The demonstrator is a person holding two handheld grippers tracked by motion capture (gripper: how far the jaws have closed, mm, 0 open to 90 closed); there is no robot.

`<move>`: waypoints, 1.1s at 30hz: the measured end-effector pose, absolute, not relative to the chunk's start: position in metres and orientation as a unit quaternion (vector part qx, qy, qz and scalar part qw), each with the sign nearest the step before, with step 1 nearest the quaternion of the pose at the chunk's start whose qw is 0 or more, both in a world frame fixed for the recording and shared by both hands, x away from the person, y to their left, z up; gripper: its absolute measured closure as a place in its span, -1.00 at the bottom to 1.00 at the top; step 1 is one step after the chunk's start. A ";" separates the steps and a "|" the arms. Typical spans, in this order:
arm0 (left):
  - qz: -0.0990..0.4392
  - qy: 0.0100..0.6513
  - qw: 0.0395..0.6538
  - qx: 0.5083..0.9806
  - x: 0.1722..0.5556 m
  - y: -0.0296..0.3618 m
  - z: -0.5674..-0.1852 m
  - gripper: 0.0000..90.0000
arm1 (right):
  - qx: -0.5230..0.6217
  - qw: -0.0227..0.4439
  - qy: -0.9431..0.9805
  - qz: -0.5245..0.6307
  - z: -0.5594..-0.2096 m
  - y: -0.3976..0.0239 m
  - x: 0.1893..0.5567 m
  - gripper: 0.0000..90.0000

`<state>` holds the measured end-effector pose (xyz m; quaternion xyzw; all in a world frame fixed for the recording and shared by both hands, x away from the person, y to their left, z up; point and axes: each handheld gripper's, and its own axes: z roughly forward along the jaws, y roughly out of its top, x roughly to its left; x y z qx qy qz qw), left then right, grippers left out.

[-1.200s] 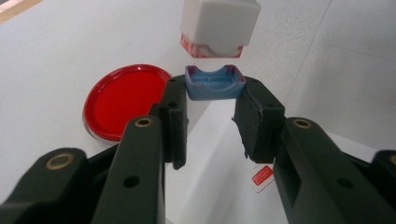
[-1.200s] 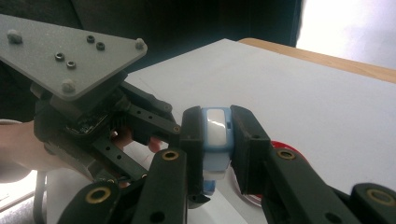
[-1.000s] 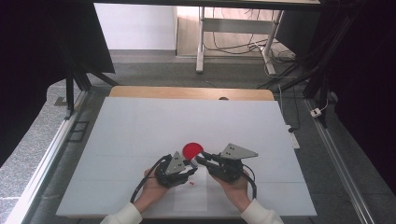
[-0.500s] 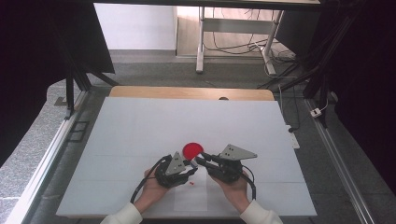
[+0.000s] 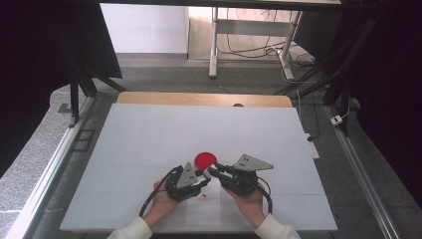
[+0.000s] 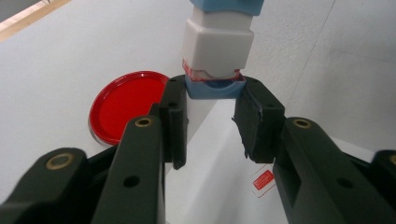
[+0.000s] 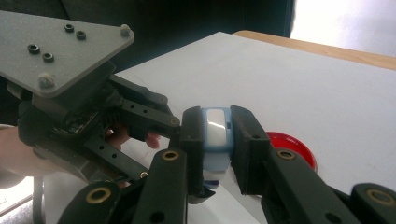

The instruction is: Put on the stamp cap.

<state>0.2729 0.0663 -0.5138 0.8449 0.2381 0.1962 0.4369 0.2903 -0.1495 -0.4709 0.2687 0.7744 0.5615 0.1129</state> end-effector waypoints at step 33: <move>0.227 0.241 0.433 0.839 0.268 0.063 -0.515 0.43 | 0.310 0.115 0.763 0.555 -0.472 -0.147 0.286 0.66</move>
